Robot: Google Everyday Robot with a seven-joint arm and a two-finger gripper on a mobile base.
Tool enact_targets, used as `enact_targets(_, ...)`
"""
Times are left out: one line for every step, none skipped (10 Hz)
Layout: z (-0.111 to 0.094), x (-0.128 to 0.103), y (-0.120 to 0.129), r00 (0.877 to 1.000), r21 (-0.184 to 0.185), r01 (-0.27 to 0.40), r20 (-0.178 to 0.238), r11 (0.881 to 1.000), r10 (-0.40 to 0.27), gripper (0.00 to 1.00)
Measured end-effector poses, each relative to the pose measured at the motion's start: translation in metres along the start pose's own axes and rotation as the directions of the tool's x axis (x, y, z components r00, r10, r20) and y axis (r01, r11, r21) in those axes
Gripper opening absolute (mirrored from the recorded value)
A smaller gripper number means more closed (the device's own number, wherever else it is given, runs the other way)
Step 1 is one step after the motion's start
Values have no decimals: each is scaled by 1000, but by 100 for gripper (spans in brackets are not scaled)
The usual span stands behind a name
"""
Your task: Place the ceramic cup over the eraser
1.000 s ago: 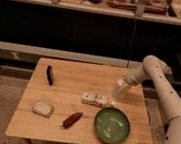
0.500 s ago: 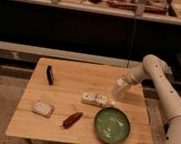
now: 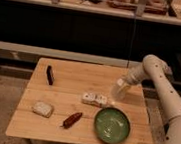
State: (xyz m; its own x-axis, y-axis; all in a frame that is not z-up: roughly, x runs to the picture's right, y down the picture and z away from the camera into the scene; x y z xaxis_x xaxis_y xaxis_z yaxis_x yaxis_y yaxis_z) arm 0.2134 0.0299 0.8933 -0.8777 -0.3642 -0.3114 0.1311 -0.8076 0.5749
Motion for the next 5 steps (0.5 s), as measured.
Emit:
enact_targets(0,0,0,1000,0,0,0,1000,0,66)
enact_targets(0,0,0,1000,0,0,0,1000,0,63)
enact_targets(0,0,0,1000,0,-1,0,1000,1,55)
enact_targets(0,0,0,1000,0,-1,0,1000,1,43)
enact_targets(0,0,0,1000,0,-1,0,1000,1,35)
